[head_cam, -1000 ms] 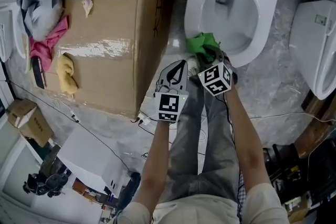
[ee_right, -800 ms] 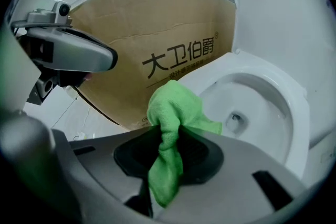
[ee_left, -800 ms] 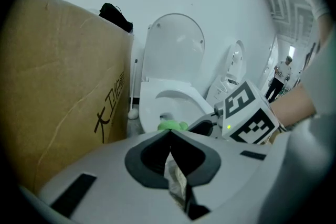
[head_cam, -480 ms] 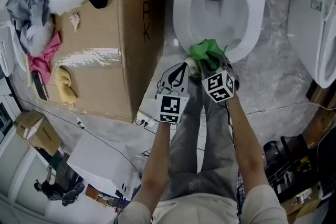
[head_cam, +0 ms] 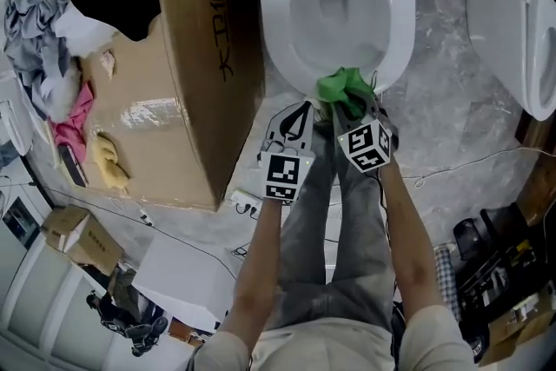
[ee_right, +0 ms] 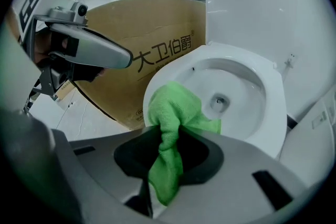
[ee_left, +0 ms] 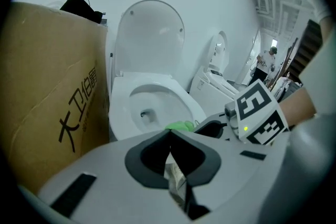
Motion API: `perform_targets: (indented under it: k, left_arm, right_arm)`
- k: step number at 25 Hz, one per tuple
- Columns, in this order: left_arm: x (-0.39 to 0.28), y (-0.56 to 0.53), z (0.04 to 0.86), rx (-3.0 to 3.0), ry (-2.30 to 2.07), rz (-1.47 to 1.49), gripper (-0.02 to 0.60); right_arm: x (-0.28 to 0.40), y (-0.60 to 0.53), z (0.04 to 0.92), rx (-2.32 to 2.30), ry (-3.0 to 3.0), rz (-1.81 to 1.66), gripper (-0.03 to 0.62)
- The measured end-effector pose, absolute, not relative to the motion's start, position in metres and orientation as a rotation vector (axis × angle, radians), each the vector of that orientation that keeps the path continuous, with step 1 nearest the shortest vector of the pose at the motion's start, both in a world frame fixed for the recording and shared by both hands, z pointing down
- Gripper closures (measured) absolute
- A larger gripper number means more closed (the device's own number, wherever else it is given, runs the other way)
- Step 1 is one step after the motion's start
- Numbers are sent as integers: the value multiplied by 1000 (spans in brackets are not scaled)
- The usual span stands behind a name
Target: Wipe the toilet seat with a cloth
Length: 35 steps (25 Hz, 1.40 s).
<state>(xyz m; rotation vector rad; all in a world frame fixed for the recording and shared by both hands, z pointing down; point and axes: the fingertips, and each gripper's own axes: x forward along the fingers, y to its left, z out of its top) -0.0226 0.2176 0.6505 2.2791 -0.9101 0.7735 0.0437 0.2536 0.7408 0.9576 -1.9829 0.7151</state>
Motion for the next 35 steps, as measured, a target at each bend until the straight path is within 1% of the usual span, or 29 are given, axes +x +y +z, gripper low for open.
perform_targets:
  k: [20, 35]
  left_arm:
    - [33, 204, 652, 2371, -708, 821, 569]
    - [61, 181, 654, 2369, -694, 833, 569]
  right_arm:
    - [106, 250, 740, 1144, -1874, 791, 499]
    - [145, 229, 740, 1168, -1849, 775, 497]
